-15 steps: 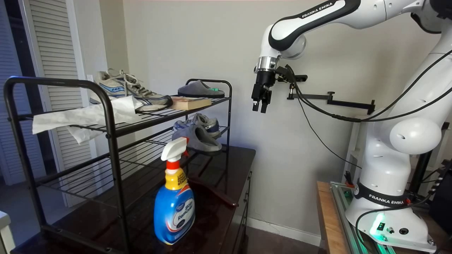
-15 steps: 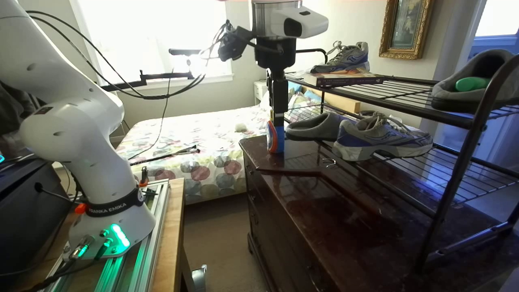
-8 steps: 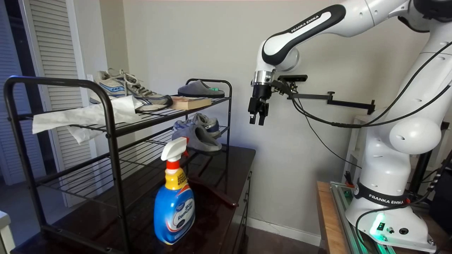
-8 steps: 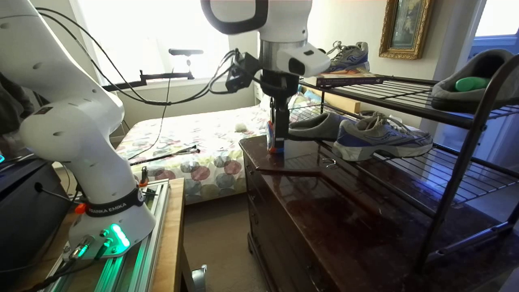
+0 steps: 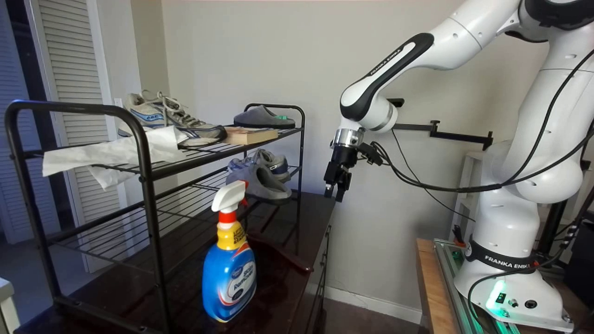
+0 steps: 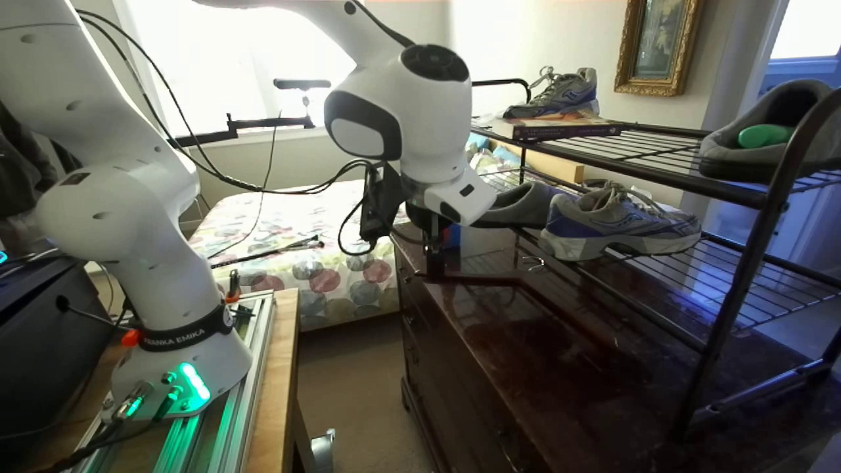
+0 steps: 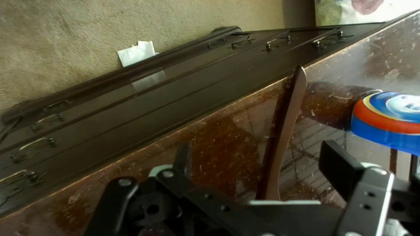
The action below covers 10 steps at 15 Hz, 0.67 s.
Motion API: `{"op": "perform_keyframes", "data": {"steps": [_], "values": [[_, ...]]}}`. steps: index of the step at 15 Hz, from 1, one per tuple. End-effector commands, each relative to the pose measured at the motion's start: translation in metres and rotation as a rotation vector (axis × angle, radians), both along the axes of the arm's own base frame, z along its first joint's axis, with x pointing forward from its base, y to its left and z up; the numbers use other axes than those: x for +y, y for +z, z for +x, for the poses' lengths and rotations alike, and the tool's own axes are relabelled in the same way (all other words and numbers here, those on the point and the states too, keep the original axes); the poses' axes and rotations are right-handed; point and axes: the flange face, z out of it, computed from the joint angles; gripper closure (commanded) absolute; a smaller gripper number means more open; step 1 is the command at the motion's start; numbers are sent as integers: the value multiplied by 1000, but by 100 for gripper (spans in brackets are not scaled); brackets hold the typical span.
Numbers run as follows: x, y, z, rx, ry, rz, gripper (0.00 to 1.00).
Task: Hang the coat hanger on the shoe rack
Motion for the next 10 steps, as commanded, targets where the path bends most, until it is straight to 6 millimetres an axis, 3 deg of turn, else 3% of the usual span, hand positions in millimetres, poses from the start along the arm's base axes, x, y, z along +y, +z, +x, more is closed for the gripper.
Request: {"op": "perform_keyframes", "data": {"steps": [1,5,10], "values": [[24,-28,-3,-93,-114,17,0],[61,-55,0,-177,-234,-60,0],[114,-90,2,-219,-106,-213,0]]}}
